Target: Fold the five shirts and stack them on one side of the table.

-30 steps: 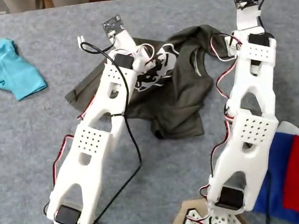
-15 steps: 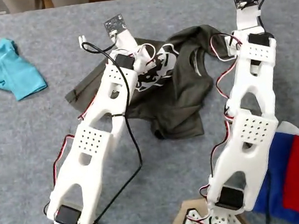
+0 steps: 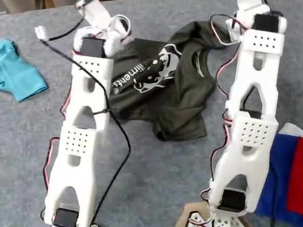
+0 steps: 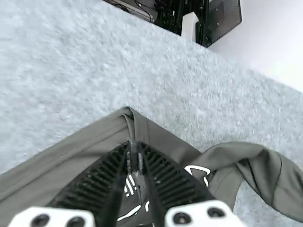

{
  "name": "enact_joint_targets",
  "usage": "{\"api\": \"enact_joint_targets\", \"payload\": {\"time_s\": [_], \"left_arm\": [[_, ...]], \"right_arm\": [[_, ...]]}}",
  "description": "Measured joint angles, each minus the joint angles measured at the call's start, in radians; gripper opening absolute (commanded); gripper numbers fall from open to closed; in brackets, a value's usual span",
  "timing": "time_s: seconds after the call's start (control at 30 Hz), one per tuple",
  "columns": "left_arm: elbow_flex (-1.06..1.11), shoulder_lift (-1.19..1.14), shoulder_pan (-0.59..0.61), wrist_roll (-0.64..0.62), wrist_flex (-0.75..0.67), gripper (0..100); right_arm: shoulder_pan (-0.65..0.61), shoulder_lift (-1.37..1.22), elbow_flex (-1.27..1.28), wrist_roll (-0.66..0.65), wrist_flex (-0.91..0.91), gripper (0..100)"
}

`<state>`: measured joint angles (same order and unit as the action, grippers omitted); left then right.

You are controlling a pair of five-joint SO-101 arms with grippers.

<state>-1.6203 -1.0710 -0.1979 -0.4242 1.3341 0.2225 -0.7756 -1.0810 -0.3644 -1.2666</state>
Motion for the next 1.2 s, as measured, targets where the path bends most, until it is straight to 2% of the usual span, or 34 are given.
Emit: {"api": "enact_joint_targets", "payload": {"time_s": [0.4,0.53,0.8,1.0,1.2], "left_arm": [[-0.002,0.304,0.049,0.000,0.178,2],[-0.002,0.397,0.049,0.000,0.201,2],[0.028,0.485,0.051,0.000,0.272,2],[0.227,0.358,-0.018,0.000,0.212,18],[0.353,0.167,-0.080,0.002,0.026,18]], "right_arm": [[-0.018,0.029,-0.516,-0.008,-0.420,0.5],[-0.041,0.094,-0.540,-0.021,-0.496,0.5],[-0.061,0.199,-0.540,-0.026,-0.503,0.5],[-0.060,0.161,-0.525,-0.026,-0.505,0.5],[-0.020,-0.040,-0.545,-0.026,-0.491,0.5]]}}
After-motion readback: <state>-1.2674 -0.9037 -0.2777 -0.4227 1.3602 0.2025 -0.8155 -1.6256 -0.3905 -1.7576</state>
